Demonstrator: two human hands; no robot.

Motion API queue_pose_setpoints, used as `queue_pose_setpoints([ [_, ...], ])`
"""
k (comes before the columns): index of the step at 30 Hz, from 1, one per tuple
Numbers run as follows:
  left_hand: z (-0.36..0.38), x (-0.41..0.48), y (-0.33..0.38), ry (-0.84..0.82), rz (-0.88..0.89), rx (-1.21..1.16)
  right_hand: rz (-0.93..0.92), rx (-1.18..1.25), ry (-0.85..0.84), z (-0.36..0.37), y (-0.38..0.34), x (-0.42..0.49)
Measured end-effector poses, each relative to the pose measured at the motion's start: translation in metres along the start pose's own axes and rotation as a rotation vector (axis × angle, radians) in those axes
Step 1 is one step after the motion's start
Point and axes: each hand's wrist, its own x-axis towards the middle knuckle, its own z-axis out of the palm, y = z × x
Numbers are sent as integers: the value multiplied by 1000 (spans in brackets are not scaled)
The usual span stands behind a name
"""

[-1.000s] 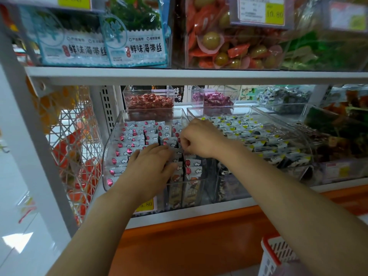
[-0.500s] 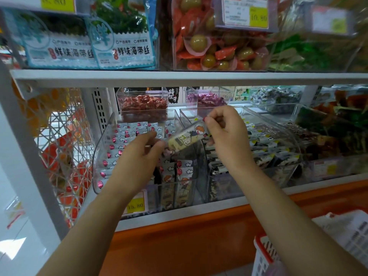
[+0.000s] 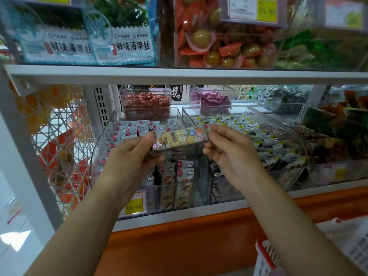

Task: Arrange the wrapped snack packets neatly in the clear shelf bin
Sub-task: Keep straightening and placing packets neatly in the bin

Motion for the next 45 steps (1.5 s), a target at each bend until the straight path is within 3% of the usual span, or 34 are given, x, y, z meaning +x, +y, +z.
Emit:
queue_pose_setpoints([
  [3, 0, 0, 0, 76, -15, -65, 53, 69, -73, -1, 1, 0],
  [9, -4, 0, -2, 155, 24, 77, 51, 105, -109, 0, 4, -3],
  [20, 6, -5, 5, -228, 74, -64, 101, 279, 90, -7, 1, 3],
  [27, -2, -2, 3, -255, 2, -98, -103, 27, 71, -9, 0, 0],
  [30, -3, -1, 1, -215, 35, 14, -188, -117, 12, -5, 2, -2],
  [35, -5, 0, 1, -137, 97, 89, -202, -181, -38, -3, 3, -5],
  [39, -4, -1, 1, -145, 132, 102, -241, -385, -73, -4, 8, -8],
  [45, 0, -5, 0, -209, 189, 266, -268, -499, -136, -2, 8, -7],
])
